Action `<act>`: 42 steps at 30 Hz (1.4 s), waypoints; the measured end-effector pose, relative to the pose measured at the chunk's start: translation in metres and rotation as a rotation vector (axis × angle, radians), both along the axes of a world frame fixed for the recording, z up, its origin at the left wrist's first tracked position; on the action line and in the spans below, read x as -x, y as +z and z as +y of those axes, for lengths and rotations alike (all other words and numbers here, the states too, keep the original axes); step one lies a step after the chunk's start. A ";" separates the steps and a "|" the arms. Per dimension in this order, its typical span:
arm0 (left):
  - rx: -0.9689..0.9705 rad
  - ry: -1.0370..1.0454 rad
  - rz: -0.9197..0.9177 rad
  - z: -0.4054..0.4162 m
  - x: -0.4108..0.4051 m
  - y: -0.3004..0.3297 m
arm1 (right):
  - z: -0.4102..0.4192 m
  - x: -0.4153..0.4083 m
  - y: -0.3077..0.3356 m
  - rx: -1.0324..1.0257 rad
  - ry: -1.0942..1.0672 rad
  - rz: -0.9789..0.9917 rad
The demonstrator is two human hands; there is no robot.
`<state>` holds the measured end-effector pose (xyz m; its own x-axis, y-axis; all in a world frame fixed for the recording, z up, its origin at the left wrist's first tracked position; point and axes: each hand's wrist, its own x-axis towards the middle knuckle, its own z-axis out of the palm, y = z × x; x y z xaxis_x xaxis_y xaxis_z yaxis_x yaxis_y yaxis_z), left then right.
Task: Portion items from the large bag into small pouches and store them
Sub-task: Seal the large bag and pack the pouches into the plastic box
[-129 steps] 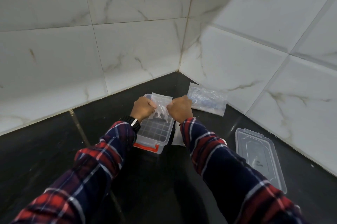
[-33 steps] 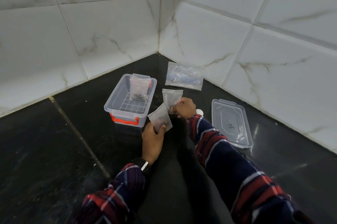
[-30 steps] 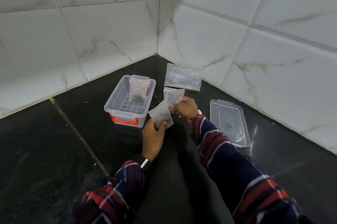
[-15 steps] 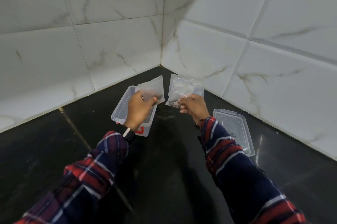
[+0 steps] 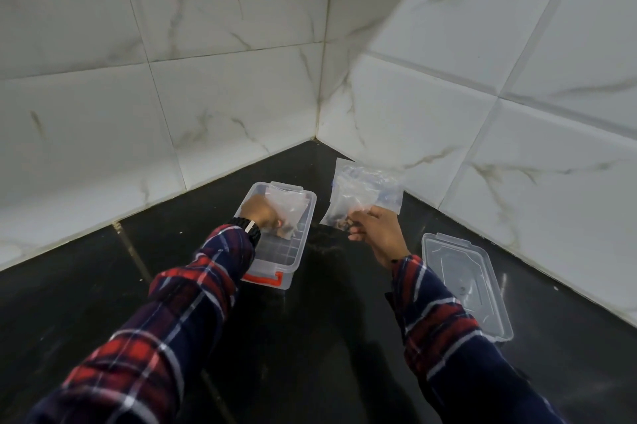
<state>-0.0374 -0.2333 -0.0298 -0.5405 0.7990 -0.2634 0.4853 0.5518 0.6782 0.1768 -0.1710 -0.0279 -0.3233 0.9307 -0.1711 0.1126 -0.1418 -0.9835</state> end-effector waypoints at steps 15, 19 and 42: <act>-0.089 0.061 0.197 0.017 0.009 -0.026 | -0.001 0.030 0.006 -0.078 0.105 -0.069; -0.162 0.051 -0.053 0.001 0.014 -0.010 | -0.006 0.050 0.018 -0.151 0.189 -0.122; 0.047 0.011 0.200 -0.010 0.002 -0.019 | -0.003 0.118 -0.007 -0.709 0.200 -1.139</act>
